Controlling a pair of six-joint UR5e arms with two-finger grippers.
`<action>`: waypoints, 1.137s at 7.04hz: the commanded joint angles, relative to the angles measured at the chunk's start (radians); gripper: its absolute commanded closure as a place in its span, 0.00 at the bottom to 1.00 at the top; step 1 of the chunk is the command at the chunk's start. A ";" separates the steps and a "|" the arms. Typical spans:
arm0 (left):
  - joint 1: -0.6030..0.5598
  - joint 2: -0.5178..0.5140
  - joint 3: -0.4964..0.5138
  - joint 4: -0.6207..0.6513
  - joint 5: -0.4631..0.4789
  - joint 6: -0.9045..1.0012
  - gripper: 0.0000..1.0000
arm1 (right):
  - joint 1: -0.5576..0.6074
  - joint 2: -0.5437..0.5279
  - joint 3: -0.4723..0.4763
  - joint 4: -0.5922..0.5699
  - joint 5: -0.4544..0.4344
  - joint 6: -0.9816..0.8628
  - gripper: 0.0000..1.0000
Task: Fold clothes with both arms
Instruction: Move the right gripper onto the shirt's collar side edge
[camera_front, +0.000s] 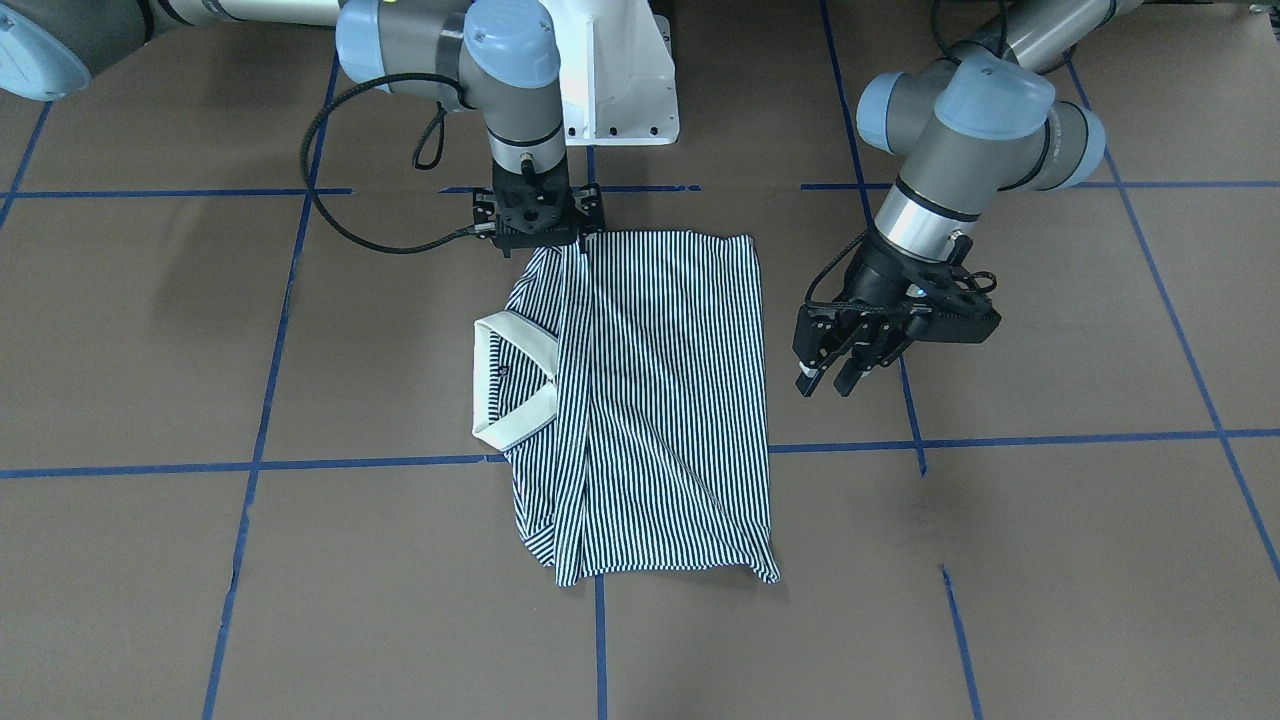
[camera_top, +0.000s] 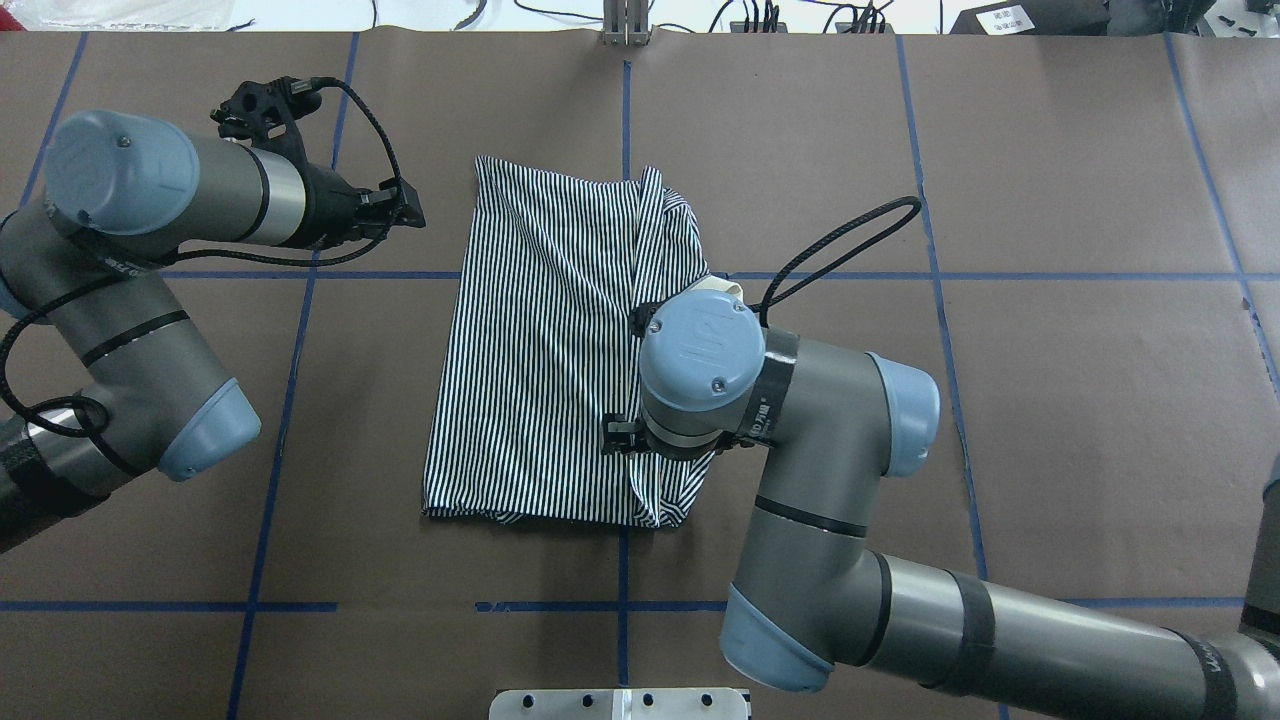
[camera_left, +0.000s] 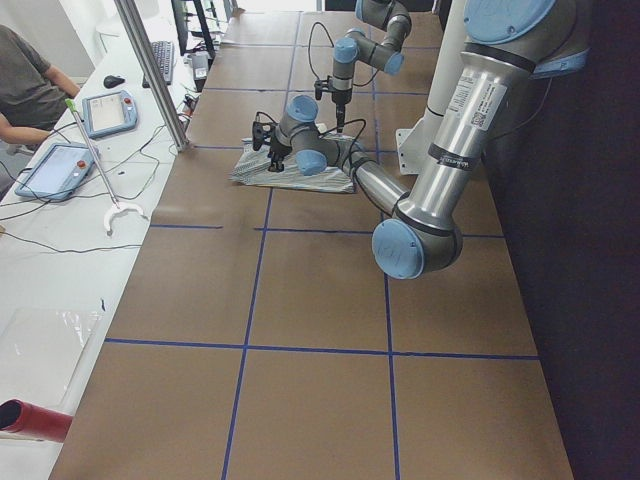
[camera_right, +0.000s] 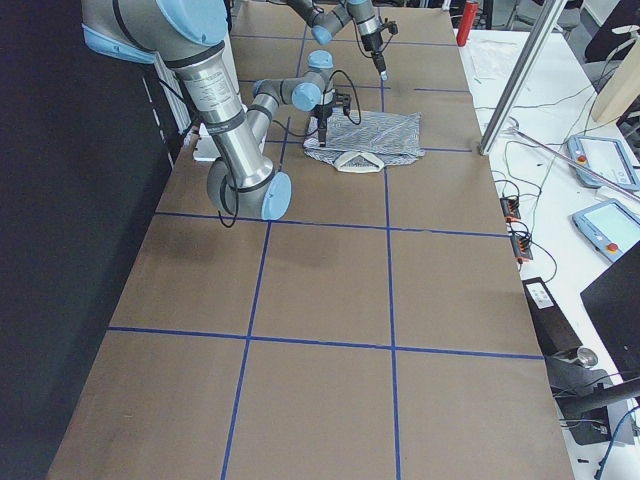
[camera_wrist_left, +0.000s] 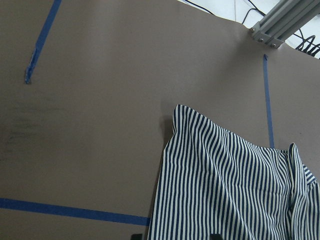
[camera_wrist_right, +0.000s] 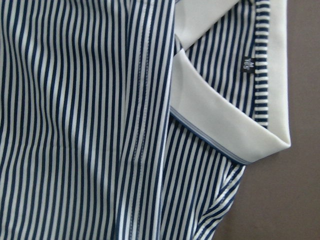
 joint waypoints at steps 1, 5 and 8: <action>0.003 0.002 0.004 0.000 -0.001 -0.002 0.45 | -0.006 0.081 -0.128 -0.004 0.039 -0.022 0.00; 0.010 0.002 0.004 0.000 -0.001 -0.034 0.45 | -0.036 0.064 -0.130 -0.058 0.048 -0.024 0.00; 0.010 0.002 -0.002 0.000 -0.013 -0.034 0.45 | -0.038 0.003 -0.075 -0.097 0.049 -0.029 0.00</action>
